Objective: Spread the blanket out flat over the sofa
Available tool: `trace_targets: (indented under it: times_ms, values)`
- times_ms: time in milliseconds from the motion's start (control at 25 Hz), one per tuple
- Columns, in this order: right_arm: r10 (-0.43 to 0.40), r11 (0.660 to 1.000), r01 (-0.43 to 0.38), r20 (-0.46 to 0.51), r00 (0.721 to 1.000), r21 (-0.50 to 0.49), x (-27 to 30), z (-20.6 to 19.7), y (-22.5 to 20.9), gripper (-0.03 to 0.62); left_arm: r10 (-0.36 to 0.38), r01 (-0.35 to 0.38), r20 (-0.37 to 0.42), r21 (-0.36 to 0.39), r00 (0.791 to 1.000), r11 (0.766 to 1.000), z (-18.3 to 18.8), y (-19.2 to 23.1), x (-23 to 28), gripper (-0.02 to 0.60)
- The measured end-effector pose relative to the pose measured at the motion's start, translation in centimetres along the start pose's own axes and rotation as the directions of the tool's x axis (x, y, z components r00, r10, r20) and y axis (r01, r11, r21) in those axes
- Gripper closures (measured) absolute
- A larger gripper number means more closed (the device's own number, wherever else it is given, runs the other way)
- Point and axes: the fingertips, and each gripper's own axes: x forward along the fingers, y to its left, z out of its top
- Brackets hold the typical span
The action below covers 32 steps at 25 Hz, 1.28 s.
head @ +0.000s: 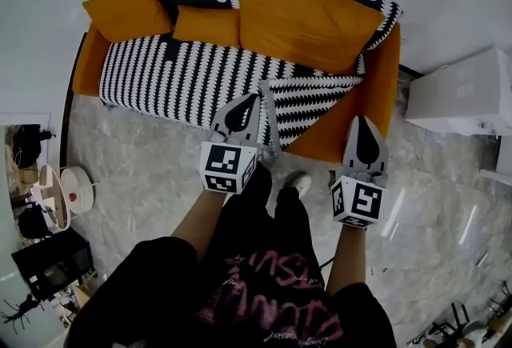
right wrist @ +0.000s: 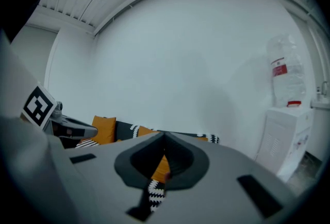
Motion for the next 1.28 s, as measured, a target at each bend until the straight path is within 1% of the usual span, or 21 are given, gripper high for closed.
trace_targets:
  times_ms: [240, 400, 600, 720, 960, 1080, 1200, 1280]
  values:
    - [0.017, 1.0, -0.017, -0.069, 0.997, 0.006, 2.2, -3.7, 0.9, 0.574, -0.017, 0.014, -0.07, -0.034, 0.997, 0.999, -4.6, 0.5, 2.3, 0.572]
    - [0.012, 1.0, -0.01, -0.1, 0.995, 0.021, 3.1, -6.3, 1.2, 0.574, -0.015, 0.01, -0.097, -0.047, 0.995, 0.999, -6.7, 1.2, 3.5, 0.572]
    - [0.013, 0.999, -0.006, -0.145, 0.989, 0.05, 3.2, -9.1, 1.8, 0.574, -0.021, 0.017, -0.144, -0.03, 0.989, 0.999, -9.1, 1.2, 3.8, 0.572]
    - [0.01, 0.998, 0.001, -0.173, 0.985, 0.062, 3.2, -11.0, 2.0, 0.574, -0.034, 0.028, -0.168, -0.035, 0.985, 0.999, -10.6, 0.9, 4.0, 0.572]
    - [0.02, 0.996, 0.002, -0.228, 0.974, 0.095, 4.0, -17.1, 3.6, 0.574, -0.052, 0.042, -0.234, -0.049, 0.971, 0.998, -16.9, 1.3, 4.8, 0.572]
    - [0.025, 0.994, 0.001, -0.249, 0.968, 0.106, 3.9, -19.5, 3.6, 0.574, -0.051, 0.036, -0.254, -0.062, 0.966, 0.997, -19.2, 1.0, 5.2, 0.572]
    - [0.027, 0.994, 0.003, -0.263, 0.964, 0.112, 3.4, -20.6, 2.5, 0.574, -0.058, 0.042, -0.268, -0.065, 0.962, 0.997, -20.2, -0.2, 5.7, 0.572]
    - [0.032, 0.994, -0.002, -0.268, 0.963, 0.111, 3.5, -20.7, 2.2, 0.574, -0.078, 0.064, -0.274, -0.061, 0.958, 0.996, -20.3, -0.5, 6.1, 0.572]
